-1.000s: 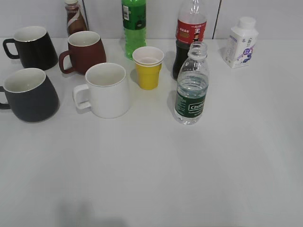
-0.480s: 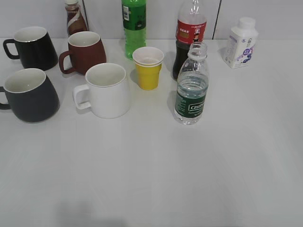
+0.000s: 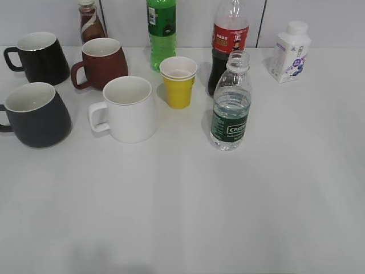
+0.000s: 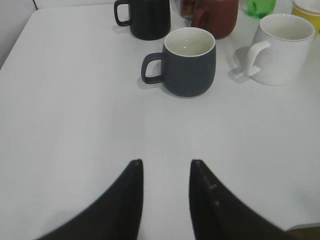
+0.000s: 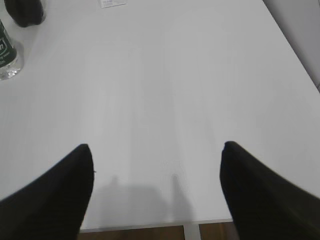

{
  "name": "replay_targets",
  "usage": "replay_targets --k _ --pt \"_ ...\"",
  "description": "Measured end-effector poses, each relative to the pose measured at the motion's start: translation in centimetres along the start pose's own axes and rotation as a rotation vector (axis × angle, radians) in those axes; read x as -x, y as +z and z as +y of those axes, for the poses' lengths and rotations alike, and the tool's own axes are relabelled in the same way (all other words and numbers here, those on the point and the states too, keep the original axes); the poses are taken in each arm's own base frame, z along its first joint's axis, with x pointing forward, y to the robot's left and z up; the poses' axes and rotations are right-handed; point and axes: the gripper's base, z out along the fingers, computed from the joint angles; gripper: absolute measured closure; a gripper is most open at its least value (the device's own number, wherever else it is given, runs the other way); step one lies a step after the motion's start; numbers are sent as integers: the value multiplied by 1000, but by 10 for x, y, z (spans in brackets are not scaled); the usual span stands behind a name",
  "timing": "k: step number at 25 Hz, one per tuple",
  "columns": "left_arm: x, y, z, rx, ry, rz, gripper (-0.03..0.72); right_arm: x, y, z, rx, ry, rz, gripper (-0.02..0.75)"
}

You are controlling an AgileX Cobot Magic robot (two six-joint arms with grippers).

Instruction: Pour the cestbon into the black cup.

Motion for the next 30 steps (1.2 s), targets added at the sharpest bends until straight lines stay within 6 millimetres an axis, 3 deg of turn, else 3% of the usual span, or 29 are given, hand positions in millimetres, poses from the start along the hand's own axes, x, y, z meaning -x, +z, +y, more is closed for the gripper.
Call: replay_targets --k 17,21,25,27,30 --pt "4 0 0 0 0 -10 451 0 0 0 0 0 0 146" --pt "26 1 1 4 -1 -179 451 0 0 0 0 0 0 146" --pt "61 2 2 12 -2 -511 451 0 0 0 0 0 0 146" --pt "74 8 2 15 -3 -612 451 0 0 0 0 0 0 146" --pt "84 32 3 26 12 -627 451 0 0 0 0 0 0 146"
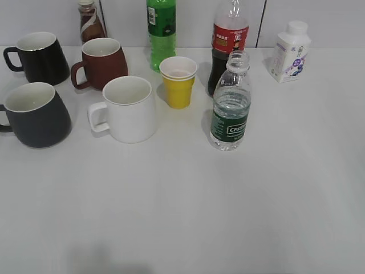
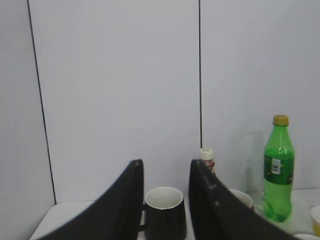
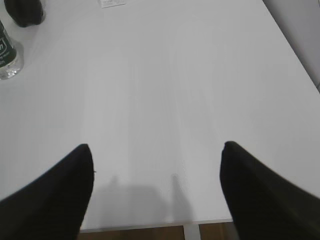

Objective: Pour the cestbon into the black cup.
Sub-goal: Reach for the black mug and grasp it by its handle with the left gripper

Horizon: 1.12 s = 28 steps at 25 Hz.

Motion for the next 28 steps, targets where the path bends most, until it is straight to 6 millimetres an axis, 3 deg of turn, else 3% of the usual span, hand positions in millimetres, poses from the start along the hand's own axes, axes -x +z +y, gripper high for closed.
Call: replay_targets --k 2,6,10,13,18,23,28 --pt "-12 19 0 0 12 6 450 0 0 0 0 0 0 146" --pt "-55 55 -2 -9 25 47 447 0 0 0 0 0 0 146" --pt "-94 79 -2 0 -5 134 447 0 0 0 0 0 0 146" --pt "-112 87 -1 10 -20 192 445 0 0 0 2 1 0 146" --pt "-162 86 5 58 -29 371 442 0 0 0 5 3 0 146" --pt "-185 93 11 101 -36 437 442 0 0 1 7 4 0 146" --pt "-207 106 6 21 13 481 442 0 0 1 8 4 0 146"
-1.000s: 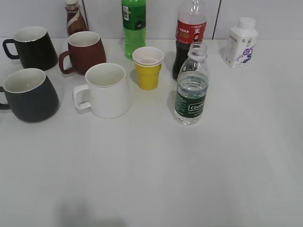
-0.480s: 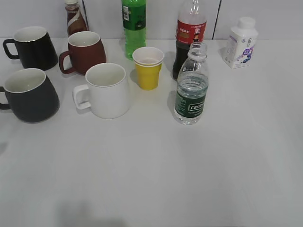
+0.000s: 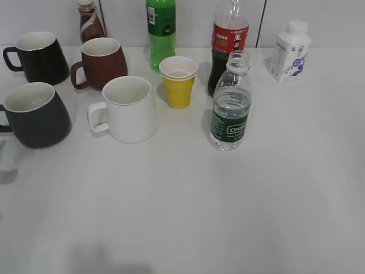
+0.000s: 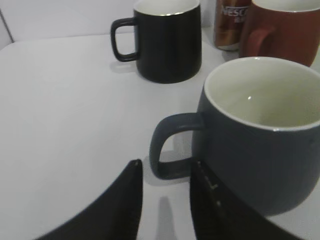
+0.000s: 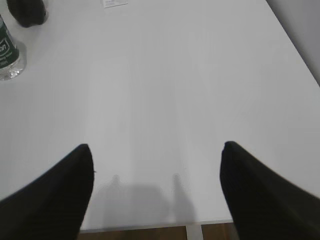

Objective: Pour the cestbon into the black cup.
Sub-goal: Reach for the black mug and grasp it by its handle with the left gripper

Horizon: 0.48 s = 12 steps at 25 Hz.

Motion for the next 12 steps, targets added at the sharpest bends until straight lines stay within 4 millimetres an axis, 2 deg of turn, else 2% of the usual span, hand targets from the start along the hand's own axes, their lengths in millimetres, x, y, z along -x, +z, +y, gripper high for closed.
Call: replay_targets --k 9,12 --pt "-11 23 0 0 -5 -49 437 0 0 0 2 1 0 146" --pt "-11 30 2 17 -13 -60 405 0 0 0 2 1 0 146"
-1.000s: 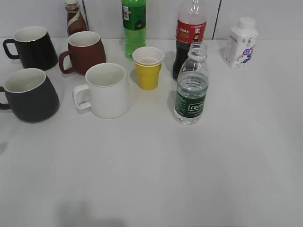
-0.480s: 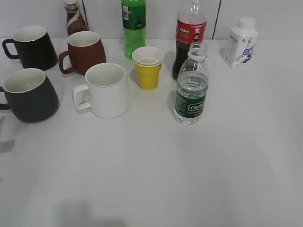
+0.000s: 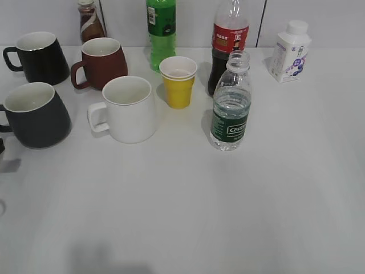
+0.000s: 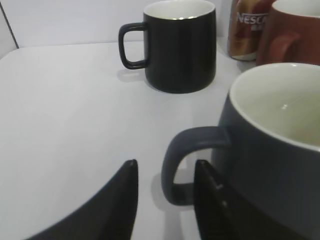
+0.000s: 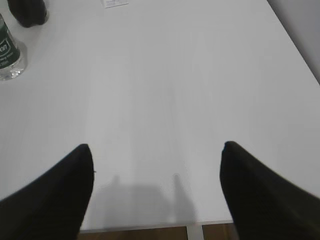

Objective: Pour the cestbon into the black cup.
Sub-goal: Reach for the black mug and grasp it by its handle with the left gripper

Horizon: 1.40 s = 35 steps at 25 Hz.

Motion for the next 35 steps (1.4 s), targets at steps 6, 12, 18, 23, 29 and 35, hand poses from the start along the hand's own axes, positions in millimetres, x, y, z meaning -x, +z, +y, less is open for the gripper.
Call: replay_targets --k 6,12,18,23,29,35 --pt "-1 13 6 -5 11 -5 370 0 0 0 0 0 0 146" --pt "3 22 3 -51 76 -11 367 0 0 0 4 3 0 146" --pt "-1 23 2 -65 89 9 367 0 0 1 13 8 1 146" --pt "-10 27 4 -60 82 11 367 0 0 1 15 9 1 146" --pt "-9 33 8 -62 89 -10 367 0 0 1 16 9 1 146" --pt "0 50 8 -87 117 -8 367 0 0 1 16 9 1 146"
